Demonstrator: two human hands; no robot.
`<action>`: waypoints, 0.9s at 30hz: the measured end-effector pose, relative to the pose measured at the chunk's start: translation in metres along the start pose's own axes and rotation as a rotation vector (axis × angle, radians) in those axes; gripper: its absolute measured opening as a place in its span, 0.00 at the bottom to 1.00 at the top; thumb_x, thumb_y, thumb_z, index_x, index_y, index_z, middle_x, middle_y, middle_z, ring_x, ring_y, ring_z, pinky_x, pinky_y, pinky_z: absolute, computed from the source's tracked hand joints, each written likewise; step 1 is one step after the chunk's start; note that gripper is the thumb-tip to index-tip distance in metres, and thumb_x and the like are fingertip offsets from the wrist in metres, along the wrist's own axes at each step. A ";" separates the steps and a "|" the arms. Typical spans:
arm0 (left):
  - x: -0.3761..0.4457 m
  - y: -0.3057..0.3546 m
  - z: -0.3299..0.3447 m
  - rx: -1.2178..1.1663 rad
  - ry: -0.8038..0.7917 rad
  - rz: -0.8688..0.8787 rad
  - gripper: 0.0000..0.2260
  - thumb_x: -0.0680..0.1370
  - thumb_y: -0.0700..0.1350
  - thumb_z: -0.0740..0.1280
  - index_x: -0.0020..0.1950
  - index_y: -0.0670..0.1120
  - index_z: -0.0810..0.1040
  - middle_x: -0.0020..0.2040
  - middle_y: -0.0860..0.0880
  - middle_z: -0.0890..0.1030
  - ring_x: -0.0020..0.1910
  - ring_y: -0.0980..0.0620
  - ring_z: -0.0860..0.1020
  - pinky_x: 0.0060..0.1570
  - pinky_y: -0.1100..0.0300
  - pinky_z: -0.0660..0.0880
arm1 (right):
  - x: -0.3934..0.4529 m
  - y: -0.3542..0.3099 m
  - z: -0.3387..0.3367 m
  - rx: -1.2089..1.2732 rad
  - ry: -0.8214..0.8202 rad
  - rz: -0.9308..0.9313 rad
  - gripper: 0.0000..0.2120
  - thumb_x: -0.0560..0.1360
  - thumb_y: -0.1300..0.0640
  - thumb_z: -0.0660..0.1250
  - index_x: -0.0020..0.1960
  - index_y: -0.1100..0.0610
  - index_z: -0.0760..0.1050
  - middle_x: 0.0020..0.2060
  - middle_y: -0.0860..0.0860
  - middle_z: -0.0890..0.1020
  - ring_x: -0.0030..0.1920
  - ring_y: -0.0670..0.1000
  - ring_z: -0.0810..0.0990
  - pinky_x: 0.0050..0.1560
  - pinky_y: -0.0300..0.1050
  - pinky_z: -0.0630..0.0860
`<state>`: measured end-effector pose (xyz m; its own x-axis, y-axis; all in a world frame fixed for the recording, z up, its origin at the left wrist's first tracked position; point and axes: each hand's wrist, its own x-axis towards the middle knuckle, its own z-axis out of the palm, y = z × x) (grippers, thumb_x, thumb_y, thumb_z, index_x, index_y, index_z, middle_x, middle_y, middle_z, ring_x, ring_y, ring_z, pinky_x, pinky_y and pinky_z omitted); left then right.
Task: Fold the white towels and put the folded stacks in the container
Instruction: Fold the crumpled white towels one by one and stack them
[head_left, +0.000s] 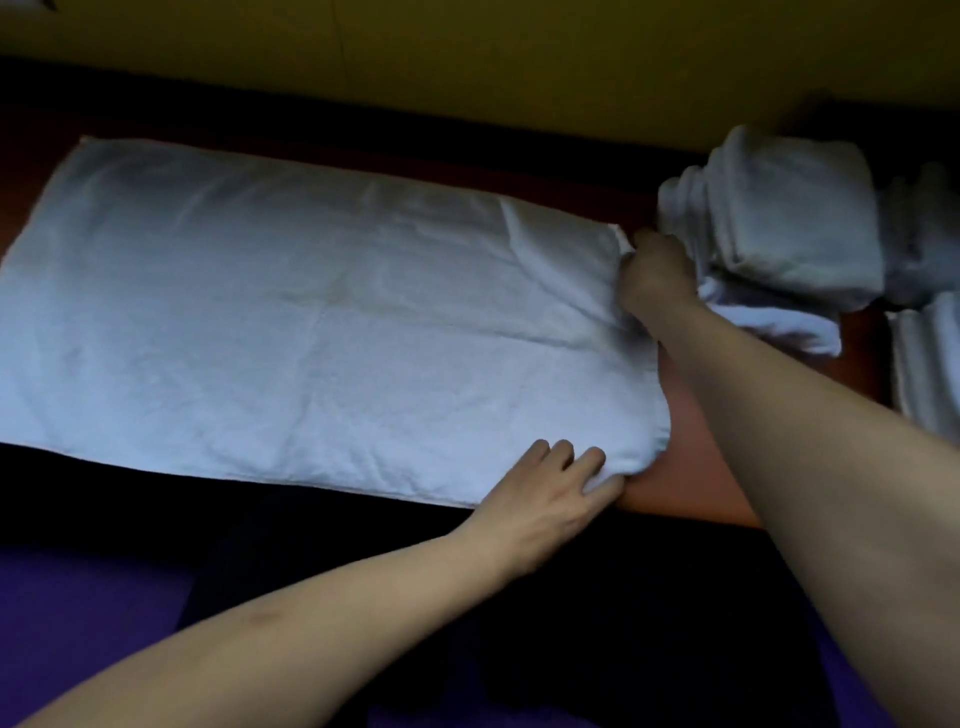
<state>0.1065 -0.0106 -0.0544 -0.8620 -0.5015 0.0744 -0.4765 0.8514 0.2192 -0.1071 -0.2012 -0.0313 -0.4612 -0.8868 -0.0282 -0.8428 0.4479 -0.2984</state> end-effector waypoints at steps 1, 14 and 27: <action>0.001 0.000 0.002 0.001 0.020 -0.009 0.21 0.74 0.36 0.57 0.65 0.46 0.74 0.52 0.44 0.75 0.38 0.44 0.69 0.39 0.51 0.66 | 0.001 0.002 -0.003 0.040 0.010 -0.003 0.15 0.83 0.56 0.56 0.63 0.62 0.75 0.61 0.65 0.78 0.61 0.65 0.77 0.58 0.50 0.73; 0.008 0.022 -0.037 -0.731 0.150 -0.729 0.08 0.76 0.37 0.56 0.50 0.49 0.63 0.42 0.54 0.67 0.41 0.52 0.65 0.43 0.55 0.66 | 0.028 0.003 -0.084 0.318 0.147 -0.077 0.14 0.81 0.55 0.60 0.57 0.62 0.80 0.55 0.62 0.82 0.56 0.61 0.80 0.48 0.42 0.66; 0.054 0.091 -0.101 -0.627 0.346 -0.505 0.11 0.71 0.55 0.48 0.46 0.50 0.60 0.36 0.47 0.73 0.36 0.42 0.63 0.36 0.50 0.64 | 0.016 0.061 -0.175 0.652 0.279 0.230 0.18 0.75 0.50 0.64 0.58 0.59 0.81 0.51 0.56 0.83 0.53 0.58 0.84 0.54 0.52 0.81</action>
<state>0.0339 0.0248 0.0678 -0.4241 -0.9008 0.0930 -0.5157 0.3247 0.7928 -0.2143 -0.1682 0.1166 -0.7327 -0.6780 0.0591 -0.4209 0.3832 -0.8222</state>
